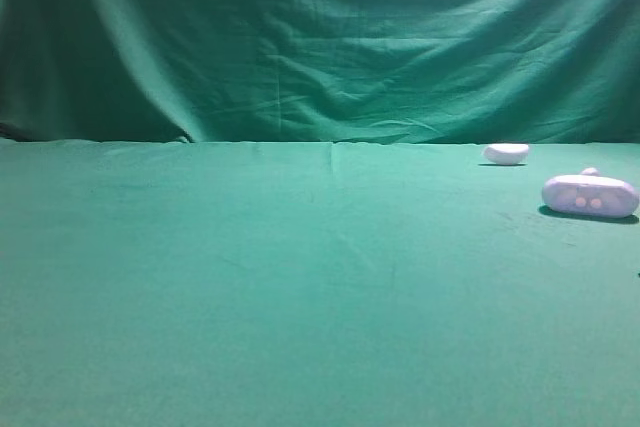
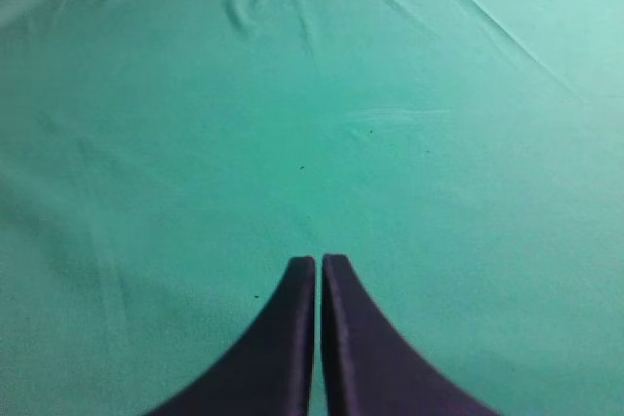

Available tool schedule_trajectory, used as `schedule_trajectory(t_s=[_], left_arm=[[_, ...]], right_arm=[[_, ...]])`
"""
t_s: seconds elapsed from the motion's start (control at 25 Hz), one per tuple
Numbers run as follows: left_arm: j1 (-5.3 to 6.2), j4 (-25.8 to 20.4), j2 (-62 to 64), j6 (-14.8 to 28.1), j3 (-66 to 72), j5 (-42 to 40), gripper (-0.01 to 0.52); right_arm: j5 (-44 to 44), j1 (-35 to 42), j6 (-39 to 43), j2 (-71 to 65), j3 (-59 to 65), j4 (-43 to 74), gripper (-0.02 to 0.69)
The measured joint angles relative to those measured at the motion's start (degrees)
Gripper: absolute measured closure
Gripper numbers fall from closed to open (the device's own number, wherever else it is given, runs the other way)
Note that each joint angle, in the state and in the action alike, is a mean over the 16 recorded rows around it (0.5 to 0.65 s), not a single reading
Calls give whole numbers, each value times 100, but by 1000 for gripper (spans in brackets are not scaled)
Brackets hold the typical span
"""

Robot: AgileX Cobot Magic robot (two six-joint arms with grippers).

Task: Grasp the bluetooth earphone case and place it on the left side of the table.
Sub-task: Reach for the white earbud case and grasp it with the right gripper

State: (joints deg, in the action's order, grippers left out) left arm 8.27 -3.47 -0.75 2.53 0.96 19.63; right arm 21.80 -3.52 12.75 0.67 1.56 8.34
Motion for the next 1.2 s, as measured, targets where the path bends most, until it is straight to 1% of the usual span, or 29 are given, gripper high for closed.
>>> schedule_trajectory(t_s=[0.68,0.84,1.08,1.2], left_arm=[[0,0,0,0,0,0,514],[0,0,0,0,0,0,514],[0,0,0,0,0,0,514],[0,0,0,0,0,0,514]], right_arm=[[-69,0,-2,0,2,83,665],[-473,0,74,0,4,160,665],[-1548,0,180,-1,-26,273,665],[-1792,0,213,-62,-214,313,665]])
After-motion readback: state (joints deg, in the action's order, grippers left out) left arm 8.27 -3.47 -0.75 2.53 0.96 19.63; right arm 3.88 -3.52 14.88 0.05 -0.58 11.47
